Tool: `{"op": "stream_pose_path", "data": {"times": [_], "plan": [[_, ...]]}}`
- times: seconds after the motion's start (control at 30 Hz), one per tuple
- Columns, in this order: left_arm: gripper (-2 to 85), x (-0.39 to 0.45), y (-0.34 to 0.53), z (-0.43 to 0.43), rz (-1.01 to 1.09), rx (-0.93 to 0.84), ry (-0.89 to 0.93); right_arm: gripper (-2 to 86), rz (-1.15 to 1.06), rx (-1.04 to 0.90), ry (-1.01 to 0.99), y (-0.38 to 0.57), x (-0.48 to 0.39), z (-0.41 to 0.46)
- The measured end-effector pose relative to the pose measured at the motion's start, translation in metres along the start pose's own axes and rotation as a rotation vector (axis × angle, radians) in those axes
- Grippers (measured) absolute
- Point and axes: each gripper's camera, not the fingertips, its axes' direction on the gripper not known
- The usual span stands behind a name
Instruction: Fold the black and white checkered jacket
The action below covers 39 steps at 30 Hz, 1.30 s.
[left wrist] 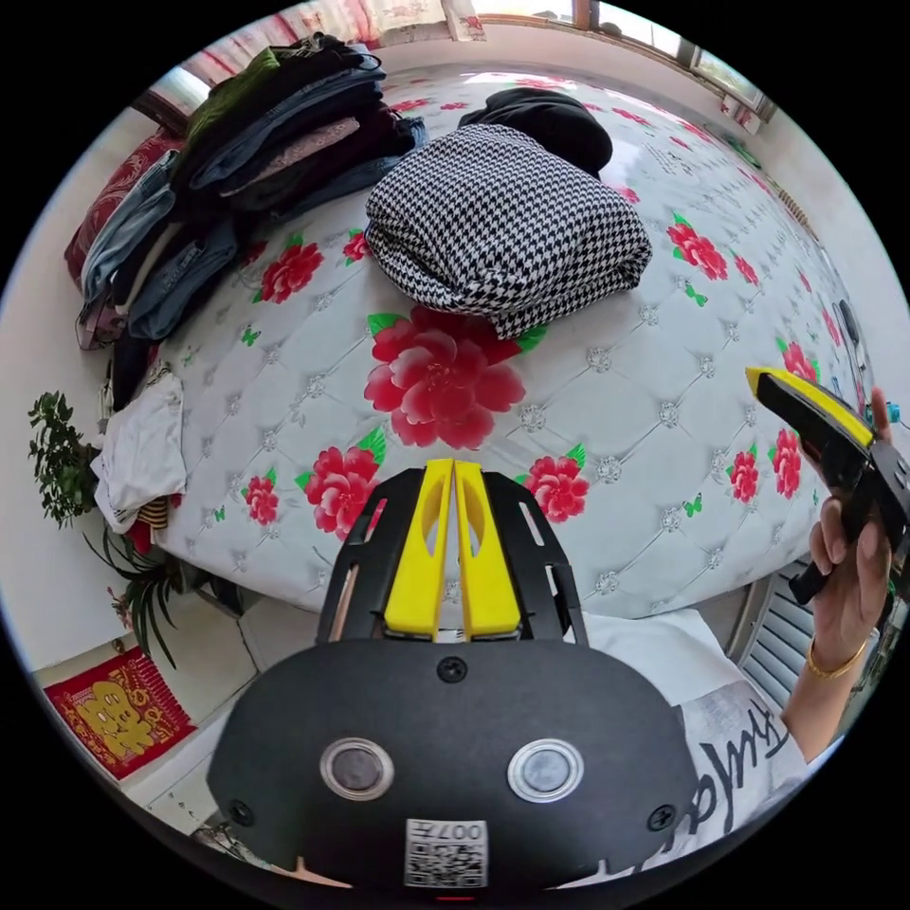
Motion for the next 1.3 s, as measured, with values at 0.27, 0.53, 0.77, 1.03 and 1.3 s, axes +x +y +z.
{"op": "stream_pose_path", "data": {"times": [0.27, 0.53, 0.77, 1.03, 1.3], "plan": [[-1.0, 0.026, 0.042, -0.057, -0.072, 0.155, 0.01, -0.3, 0.109, -0.016, -0.146, 0.036, -0.021, 0.003], [-1.0, 0.042, 0.082, -0.097, -0.132, 0.231, 0.021, -0.3, 0.031, -0.011, 0.076, 0.06, -0.067, 0.01], [-0.8, 0.064, 0.105, -0.123, -0.157, 0.284, -0.036, -0.3, -0.01, 0.049, -0.083, 0.081, -0.089, -0.009], [-0.4, 0.095, 0.125, -0.15, -0.14, 0.314, -0.065, -0.3, -0.013, 0.09, -0.043, 0.102, -0.103, -0.008], [-0.4, 0.107, 0.131, -0.165, -0.135, 0.313, -0.035, -0.4, 0.006, 0.112, 0.016, 0.11, -0.115, -0.005]]}}
